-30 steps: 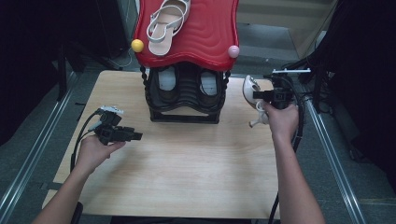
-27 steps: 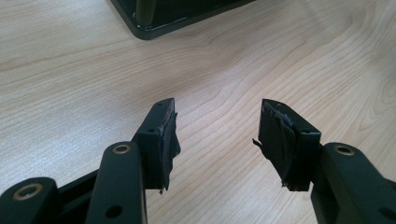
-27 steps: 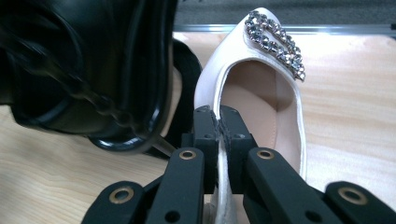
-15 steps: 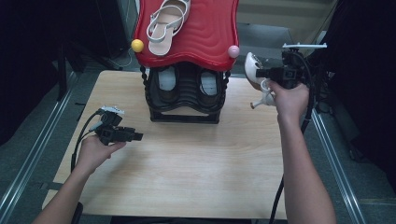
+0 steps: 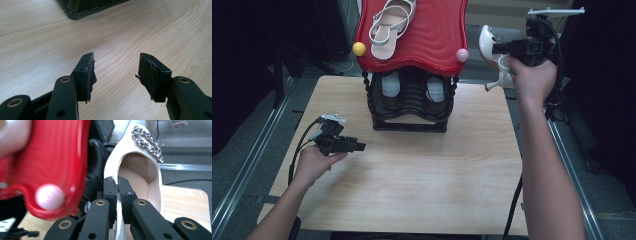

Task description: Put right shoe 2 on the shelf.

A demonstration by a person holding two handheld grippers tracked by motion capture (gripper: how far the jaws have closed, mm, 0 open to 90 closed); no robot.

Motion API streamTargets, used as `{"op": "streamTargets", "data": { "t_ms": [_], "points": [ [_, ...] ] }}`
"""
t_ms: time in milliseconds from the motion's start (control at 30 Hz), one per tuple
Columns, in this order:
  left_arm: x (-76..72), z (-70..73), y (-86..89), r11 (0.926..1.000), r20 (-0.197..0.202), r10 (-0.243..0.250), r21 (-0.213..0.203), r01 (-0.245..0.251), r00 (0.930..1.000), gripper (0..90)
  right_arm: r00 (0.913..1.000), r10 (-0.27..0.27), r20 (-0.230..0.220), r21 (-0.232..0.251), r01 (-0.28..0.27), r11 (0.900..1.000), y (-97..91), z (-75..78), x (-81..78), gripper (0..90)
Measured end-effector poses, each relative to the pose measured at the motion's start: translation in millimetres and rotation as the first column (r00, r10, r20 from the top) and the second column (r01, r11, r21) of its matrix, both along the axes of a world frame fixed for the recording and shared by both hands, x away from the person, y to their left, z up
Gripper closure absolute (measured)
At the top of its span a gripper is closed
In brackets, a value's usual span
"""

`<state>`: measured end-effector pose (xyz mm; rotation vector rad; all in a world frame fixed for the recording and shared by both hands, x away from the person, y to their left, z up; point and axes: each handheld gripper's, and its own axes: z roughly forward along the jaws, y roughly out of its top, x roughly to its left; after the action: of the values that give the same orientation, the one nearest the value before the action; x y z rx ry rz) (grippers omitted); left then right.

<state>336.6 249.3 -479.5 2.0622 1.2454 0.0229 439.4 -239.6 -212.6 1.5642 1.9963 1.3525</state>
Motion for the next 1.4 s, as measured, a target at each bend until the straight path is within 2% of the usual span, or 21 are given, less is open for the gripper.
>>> {"op": "streamTargets", "data": {
  "t_ms": [33,67,133,167,200,267,333,500,567,633,700,733,767,933,967,1100,1133,1200,1233,1333,1400],
  "points": [
    [-0.1,-0.4,-0.9,1.0000,-0.001,-0.002,-0.001,0.002,1.0000,47.2,1.0000,0.001,0.007,-0.002,-0.001,1.0000,0.7,6.2,0.1,88.8],
    [-0.6,-0.4,-1.8,0.9999,0.002,-0.011,-0.002,0.011,0.9999,47.1,0.9998,-0.004,0.019,0.000,0.004,1.0000,2.0,18.8,0.4,88.9],
    [-0.9,-0.1,-2.0,0.9999,0.006,-0.017,-0.001,0.017,0.9998,47.2,0.9994,-0.006,0.033,-0.007,0.006,1.0000,4.1,29.3,0.5,88.8],
    [-1.2,0.2,-2.2,0.9998,0.006,-0.018,-0.002,0.018,0.9998,47.2,0.9994,-0.006,0.033,-0.007,0.006,1.0000,4.1,29.3,0.5,88.8],
    [-1.4,0.3,-2.7,0.9999,0.009,-0.014,-0.006,0.014,0.9999,47.2,0.9989,-0.004,0.046,-0.012,0.004,0.9999,8.7,41.5,1.0,88.8],
    [-1.4,0.3,-2.8,0.9999,0.010,-0.013,-0.004,0.013,0.9999,47.2,0.9987,-0.001,0.051,-0.013,0.002,0.9999,10.9,45.2,1.3,88.9],
    [-1.1,0.1,-2.7,0.9999,0.008,-0.015,-0.005,0.015,0.9999,47.1,0.9978,0.015,0.065,-0.025,-0.013,0.9996,24.1,60.2,2.7,88.8],
    [-1.3,0.3,-2.3,0.9999,0.009,-0.015,-0.003,0.015,0.9999,47.2,0.9955,0.042,0.084,-0.026,-0.040,0.9989,42.7,73.9,6.5,88.9],
    [-1.4,0.5,-1.8,0.9999,0.008,-0.014,-0.007,0.014,0.9999,47.1,0.9931,0.068,0.095,-0.023,-0.066,0.9975,61.1,81.5,11.9,88.8],
    [-1.6,0.6,-1.6,0.9999,0.009,-0.014,-0.006,0.014,0.9999,47.1,0.9923,0.076,0.098,-0.025,-0.074,0.9970,65.4,82.5,13.7,88.8],
    [-2.1,1.1,0.0,0.9999,0.010,-0.014,-0.005,0.014,0.9999,47.1,0.9906,0.094,0.100,-0.042,-0.090,0.9951,85.4,85.6,19.6,88.8],
    [-2.1,1.1,0.0,0.9999,0.010,-0.014,-0.005,0.014,0.9999,47.1,0.9906,0.094,0.100,-0.042,-0.090,0.9951,85.4,85.6,19.6,88.8],
    [-2.1,0.7,1.0,0.9999,0.011,-0.011,-0.004,0.011,0.9999,47.1,0.9888,0.104,0.107,-0.060,-0.098,0.9934,96.1,85.9,22.8,88.8],
    [-2.7,1.7,4.3,0.9999,0.010,-0.008,-0.009,0.008,0.9999,47.1,0.9871,0.115,0.111,-0.080,-0.107,0.9911,110.4,82.0,29.6,88.8],
    [-3.7,2.5,4.6,0.9999,0.012,-0.008,-0.012,0.008,0.9999,47.1,0.9865,0.120,0.111,-0.101,-0.109,0.9889,117.6,77.6,32.6,88.8],
    [-3.8,1.8,3.5,0.9999,0.011,-0.011,-0.006,0.011,0.9999,47.1,0.9838,0.124,0.130,-0.124,-0.108,0.9864,125.1,75.4,31.4,88.8],
    [-3.5,0.9,2.3,0.9998,0.007,-0.018,-0.001,0.018,0.9998,47.2,0.9823,0.135,0.130,-0.153,-0.114,0.9816,133.1,72.0,30.0,88.8],
    [-3.5,0.6,1.6,0.9999,0.007,-0.016,0.001,0.016,0.9998,47.2,0.9816,0.136,0.134,-0.167,-0.112,0.9795,136.0,70.6,29.3,88.8],
    [-3.5,0.6,1.2,0.9998,0.005,-0.019,-0.002,0.019,0.9998,47.2,0.9802,0.140,0.140,-0.196,-0.111,0.9742,143.8,65.5,27.7,88.8],
    [-3.7,0.9,1.4,0.9998,0.008,-0.020,-0.003,0.020,0.9998,47.2,0.9789,0.144,0.145,-0.209,-0.112,0.9714,148.4,61.1,27.2,88.7],
    [-3.7,0.9,1.7,0.9999,0.008,-0.017,-0.004,0.017,0.9998,47.2,0.9766,0.152,0.152,-0.236,-0.113,0.9651,153.7,55.5,27.0,88.7]
  ]
}}
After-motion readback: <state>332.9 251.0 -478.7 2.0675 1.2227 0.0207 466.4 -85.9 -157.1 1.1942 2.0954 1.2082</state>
